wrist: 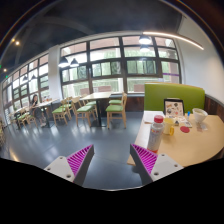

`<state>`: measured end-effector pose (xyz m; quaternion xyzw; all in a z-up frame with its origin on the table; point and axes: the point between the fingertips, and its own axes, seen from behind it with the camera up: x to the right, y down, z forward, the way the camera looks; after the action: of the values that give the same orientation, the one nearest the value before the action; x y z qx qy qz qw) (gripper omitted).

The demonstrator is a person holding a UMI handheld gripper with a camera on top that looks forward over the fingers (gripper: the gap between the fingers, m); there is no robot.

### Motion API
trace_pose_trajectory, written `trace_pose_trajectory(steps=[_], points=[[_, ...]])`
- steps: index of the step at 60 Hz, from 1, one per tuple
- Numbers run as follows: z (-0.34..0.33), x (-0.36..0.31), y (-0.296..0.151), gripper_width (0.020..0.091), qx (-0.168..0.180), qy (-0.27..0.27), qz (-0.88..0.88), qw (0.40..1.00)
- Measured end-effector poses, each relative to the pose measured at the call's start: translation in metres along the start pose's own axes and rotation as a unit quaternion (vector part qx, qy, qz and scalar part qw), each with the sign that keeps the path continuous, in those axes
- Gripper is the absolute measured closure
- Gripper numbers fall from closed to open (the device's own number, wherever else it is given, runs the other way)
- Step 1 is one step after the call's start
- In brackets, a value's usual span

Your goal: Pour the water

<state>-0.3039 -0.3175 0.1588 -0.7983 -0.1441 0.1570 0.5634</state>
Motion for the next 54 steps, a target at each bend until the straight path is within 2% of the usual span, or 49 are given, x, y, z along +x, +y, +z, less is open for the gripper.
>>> trace_pose_trajectory(steps=[15, 28, 37, 50, 51, 54], points=[[0.006, 0.057, 0.014, 0.0294, -0.014, 0.047, 0.0, 0.999], [0.055, 0.129, 0.037, 0.0287, -0.03, 0.103, -0.016, 0.994], [0.101, 0.167, 0.031, 0.0286, -0.007, 0.149, -0.038, 0.988], [0.173, 0.21, 0.015, 0.029, 0.04, 0.178, -0.052, 0.982], [0.178, 0.215, 0.012, 0.0298, 0.046, 0.178, -0.056, 0.981], [0.187, 0.222, 0.008, 0.0586, 0.054, 0.187, -0.069, 0.978]])
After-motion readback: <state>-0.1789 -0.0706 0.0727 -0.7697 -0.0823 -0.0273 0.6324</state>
